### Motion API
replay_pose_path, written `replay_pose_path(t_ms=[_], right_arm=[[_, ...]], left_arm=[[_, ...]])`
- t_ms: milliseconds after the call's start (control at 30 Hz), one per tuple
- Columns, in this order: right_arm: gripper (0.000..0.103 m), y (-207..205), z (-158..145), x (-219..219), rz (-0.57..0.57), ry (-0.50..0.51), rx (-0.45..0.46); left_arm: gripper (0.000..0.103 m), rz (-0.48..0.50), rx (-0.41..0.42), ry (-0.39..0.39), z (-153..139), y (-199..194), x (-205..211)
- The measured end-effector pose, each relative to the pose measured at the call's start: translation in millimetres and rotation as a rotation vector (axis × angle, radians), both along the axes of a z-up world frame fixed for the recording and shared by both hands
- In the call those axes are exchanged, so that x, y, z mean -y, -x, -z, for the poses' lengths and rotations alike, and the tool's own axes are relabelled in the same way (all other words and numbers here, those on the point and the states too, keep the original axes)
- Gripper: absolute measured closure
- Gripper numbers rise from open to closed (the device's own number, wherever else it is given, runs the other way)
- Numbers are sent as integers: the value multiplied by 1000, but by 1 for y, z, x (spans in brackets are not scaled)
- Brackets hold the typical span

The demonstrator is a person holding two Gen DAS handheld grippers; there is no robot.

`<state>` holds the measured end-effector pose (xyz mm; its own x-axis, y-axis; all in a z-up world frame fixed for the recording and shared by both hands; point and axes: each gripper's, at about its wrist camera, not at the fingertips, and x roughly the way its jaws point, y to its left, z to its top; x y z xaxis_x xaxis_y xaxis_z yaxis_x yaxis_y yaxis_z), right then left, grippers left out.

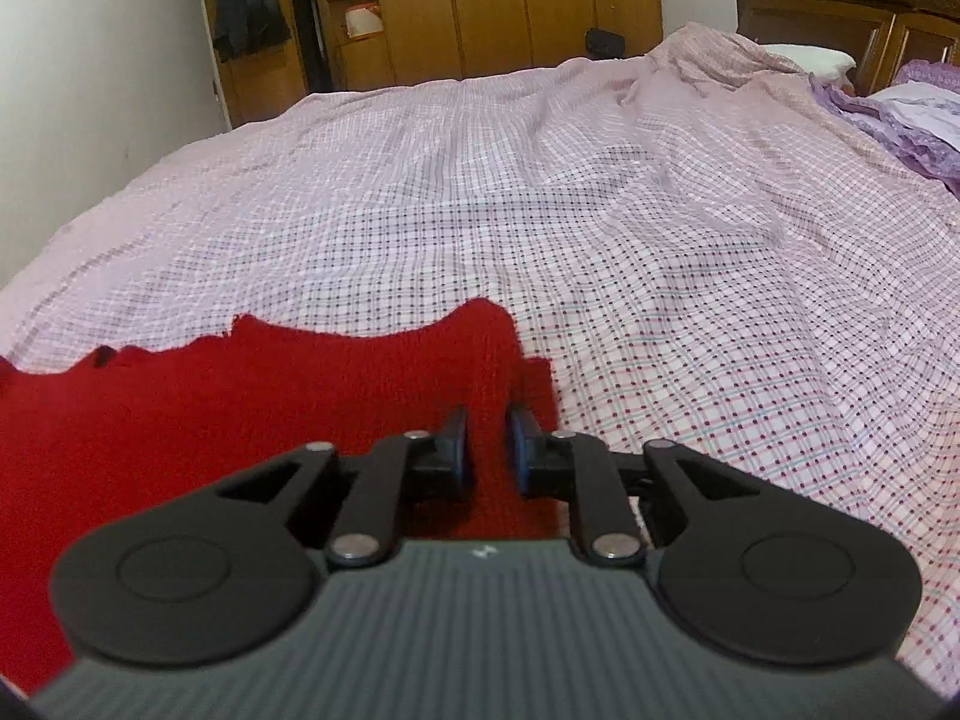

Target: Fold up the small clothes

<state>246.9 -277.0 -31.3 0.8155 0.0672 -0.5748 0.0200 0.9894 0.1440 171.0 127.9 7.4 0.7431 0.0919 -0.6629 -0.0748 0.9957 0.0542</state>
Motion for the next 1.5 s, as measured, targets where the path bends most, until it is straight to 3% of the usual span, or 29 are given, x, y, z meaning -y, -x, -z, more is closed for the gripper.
replay_pose_path(t_ms=[33,133,233,433,733,900,967,1100,1200,1500], right_arm=[[76,0,-3,0,7,0,-4],[44,6,-13,0,45,24,-5],[45,19,-25,3,28,2,11],[45,52,-48,8,24,-36,34],[40,98,-58,13,55,-154,-52],[40,116,-49,17,69,-278,-102],[31,123,-42,18,94,-325,-107],[30,126,-17,17,109,-398,-134],[31,123,3,19,146,-417,-161],[28,128,18,20,139,-453,-89]], left_arm=[[70,5,-4,-2,-2,2,0],[64,19,-19,-29,-8,10,4],[54,23,-19,-41,-20,24,8],[46,44,-29,-38,-38,50,20],[37,73,-52,-22,-46,87,49],[34,86,-74,-5,-42,98,66],[34,87,-88,1,-37,99,72],[34,87,-125,16,-24,95,80],[34,84,-137,-5,-15,89,82],[32,61,-147,8,-6,80,80]])
